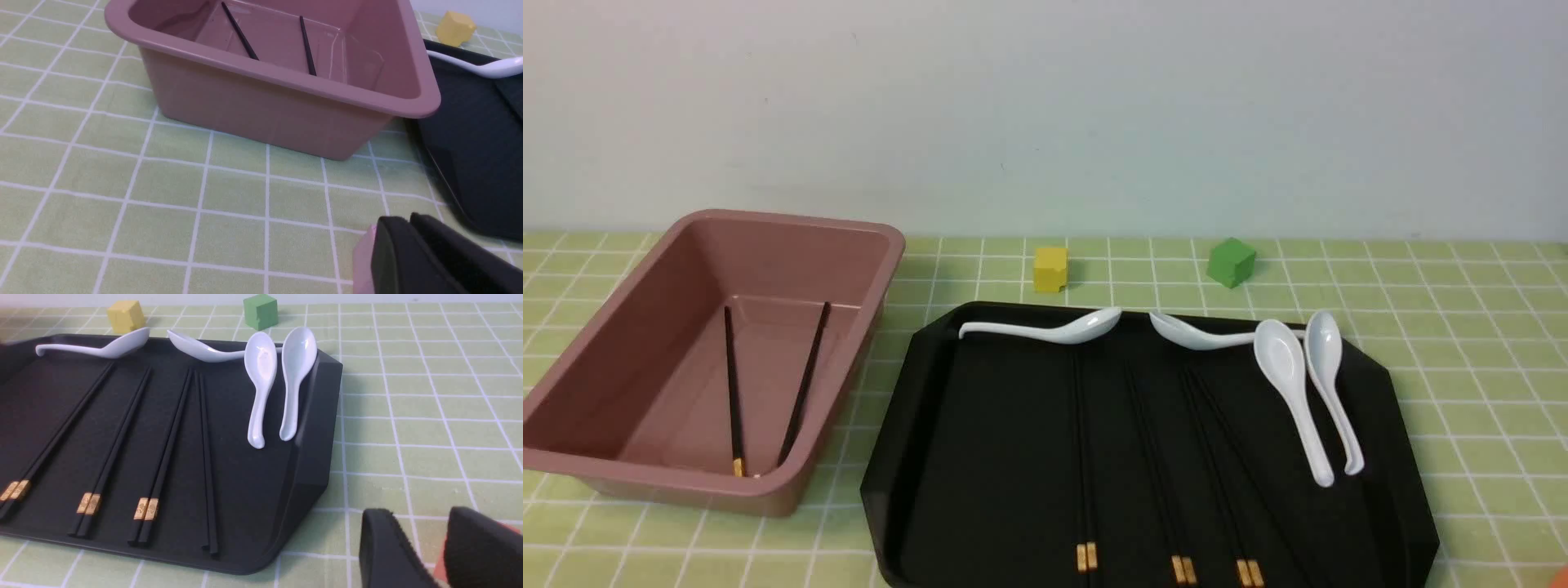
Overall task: On green tablecloth take chopsticks from black tray and put them in box.
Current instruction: 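Reach over to the black tray and grasp a pair of chopsticks with the left gripper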
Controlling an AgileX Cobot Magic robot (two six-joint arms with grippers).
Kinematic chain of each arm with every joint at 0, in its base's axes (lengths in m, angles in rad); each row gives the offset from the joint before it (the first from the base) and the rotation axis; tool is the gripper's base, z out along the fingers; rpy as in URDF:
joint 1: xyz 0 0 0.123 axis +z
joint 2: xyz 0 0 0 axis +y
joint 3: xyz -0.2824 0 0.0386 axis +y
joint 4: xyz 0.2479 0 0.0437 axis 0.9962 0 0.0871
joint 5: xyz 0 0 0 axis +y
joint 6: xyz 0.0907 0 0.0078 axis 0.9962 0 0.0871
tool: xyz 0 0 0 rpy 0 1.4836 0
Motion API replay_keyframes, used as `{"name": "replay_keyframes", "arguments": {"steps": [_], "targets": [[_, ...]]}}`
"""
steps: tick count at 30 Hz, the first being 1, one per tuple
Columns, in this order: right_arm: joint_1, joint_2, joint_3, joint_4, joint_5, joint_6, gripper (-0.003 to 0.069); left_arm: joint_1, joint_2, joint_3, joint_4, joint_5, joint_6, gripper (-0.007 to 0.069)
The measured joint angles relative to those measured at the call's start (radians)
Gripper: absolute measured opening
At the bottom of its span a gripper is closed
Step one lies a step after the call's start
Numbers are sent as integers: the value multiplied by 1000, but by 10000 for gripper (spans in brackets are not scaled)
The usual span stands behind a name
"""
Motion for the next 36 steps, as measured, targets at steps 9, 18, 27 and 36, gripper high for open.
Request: {"name": "replay_keyframes", "arguments": {"steps": [9, 18, 27, 36], "targets": [[0, 0, 0, 0, 0, 0, 240, 0, 0, 0, 0, 0, 0, 59], [0, 0, 0, 0, 0, 0, 240, 0, 0, 0, 0, 0, 0, 71], [0, 0, 0, 0, 0, 0, 240, 0, 0, 0, 0, 0, 0, 78], [0, 0, 0, 0, 0, 0, 240, 0, 0, 0, 0, 0, 0, 92]]}}
